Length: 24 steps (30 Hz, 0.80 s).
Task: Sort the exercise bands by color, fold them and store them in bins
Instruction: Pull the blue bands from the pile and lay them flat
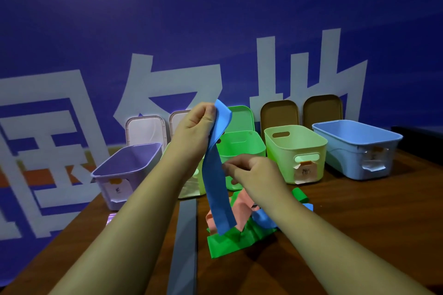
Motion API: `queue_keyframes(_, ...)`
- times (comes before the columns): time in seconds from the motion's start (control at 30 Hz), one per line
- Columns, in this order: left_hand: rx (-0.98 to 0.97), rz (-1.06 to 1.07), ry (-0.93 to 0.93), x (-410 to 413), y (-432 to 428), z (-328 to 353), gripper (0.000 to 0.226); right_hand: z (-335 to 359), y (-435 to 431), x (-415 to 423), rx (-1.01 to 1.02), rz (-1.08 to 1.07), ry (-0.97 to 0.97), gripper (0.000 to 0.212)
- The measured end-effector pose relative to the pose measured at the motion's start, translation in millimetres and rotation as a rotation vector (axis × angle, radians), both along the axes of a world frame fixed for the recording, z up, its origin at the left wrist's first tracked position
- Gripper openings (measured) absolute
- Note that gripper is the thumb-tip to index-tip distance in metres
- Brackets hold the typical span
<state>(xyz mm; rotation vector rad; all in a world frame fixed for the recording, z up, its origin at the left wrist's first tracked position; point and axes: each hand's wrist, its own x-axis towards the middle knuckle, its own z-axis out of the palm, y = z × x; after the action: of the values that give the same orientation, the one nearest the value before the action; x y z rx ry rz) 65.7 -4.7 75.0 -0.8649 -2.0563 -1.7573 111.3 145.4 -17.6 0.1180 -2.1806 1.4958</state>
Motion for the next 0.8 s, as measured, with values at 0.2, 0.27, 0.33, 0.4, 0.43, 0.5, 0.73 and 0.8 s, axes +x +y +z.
queue_keyframes(0.2,0.023,0.023,-0.026,-0.5,-3.7,-9.3,0.037,-3.0,-12.2,-1.7,0.014,0.007,-0.024,0.012)
queue_keyframes(0.27,0.053,0.030,-0.052,-0.2,-3.7,-10.9,0.037,-5.9,-17.0,-1.9,-0.002,0.026,-0.024,0.015)
queue_keyframes(0.33,0.059,0.035,-0.065,-0.7,-3.3,-12.6,0.037,-8.0,-20.9,-2.1,-0.019,0.037,-0.023,0.015)
queue_keyframes(0.4,0.063,0.031,-0.062,-1.6,-3.4,-15.2,0.036,-7.8,-22.8,-1.3,-0.011,0.028,-0.015,0.012)
queue_keyframes(0.43,0.065,0.032,-0.060,-2.7,-4.1,-16.8,0.036,-7.6,-23.2,-1.2,0.000,0.020,-0.009,0.009)
queue_keyframes(0.5,0.071,0.040,-0.063,-4.0,-6.7,-19.7,0.034,-8.9,-23.1,-2.0,0.017,0.007,0.002,0.004)
queue_keyframes(0.73,0.105,0.079,-0.109,-9.9,-19.5,-30.3,0.036,-11.0,-14.5,-0.7,0.044,-0.020,0.003,0.006)
queue_keyframes(0.8,0.100,0.090,-0.132,-12.4,-22.2,-33.9,0.034,-11.7,-13.0,-0.5,0.106,-0.035,0.002,0.007)
